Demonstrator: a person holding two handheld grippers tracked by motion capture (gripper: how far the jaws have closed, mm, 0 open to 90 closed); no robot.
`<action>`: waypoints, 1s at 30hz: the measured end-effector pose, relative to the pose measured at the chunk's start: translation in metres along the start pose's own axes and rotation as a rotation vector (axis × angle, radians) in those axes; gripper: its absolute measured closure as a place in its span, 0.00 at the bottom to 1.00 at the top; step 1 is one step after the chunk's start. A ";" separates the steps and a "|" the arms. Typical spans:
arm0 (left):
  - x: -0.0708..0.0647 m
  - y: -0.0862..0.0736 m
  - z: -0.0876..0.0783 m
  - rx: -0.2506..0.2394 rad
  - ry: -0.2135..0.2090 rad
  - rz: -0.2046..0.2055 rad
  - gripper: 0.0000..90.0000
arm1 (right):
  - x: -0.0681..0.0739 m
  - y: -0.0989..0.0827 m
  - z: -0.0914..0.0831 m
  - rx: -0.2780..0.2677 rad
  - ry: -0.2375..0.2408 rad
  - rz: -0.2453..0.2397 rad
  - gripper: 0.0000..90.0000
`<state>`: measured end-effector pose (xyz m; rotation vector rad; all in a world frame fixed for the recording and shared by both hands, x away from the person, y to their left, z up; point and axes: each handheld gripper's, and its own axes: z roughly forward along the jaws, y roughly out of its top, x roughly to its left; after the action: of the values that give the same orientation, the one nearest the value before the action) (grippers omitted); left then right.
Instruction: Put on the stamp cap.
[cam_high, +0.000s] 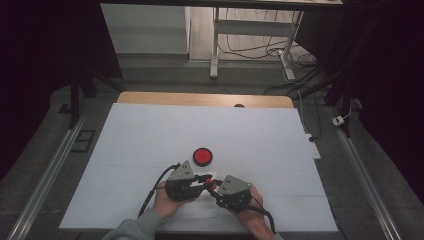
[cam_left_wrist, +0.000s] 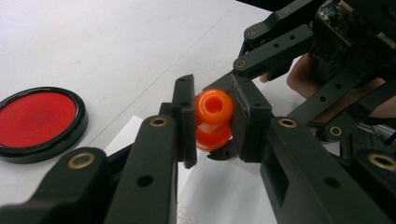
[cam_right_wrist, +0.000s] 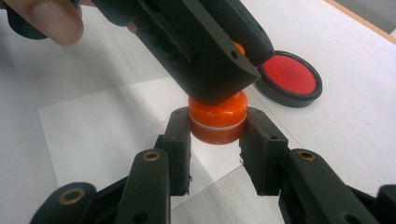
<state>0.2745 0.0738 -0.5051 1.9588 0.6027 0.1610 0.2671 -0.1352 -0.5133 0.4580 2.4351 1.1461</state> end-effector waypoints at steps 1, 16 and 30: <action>0.000 0.000 0.000 0.000 0.000 0.000 0.81 | 0.000 0.000 0.000 -0.002 -0.001 0.000 0.70; -0.006 -0.001 0.003 -0.014 0.033 0.029 0.81 | 0.003 0.003 -0.004 0.008 -0.036 0.002 0.72; -0.004 -0.004 0.012 0.027 0.016 -0.015 0.81 | -0.003 -0.004 0.001 0.029 0.040 0.116 0.72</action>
<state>0.2738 0.0634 -0.5135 1.9805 0.6328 0.1598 0.2698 -0.1391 -0.5163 0.5981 2.4905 1.1794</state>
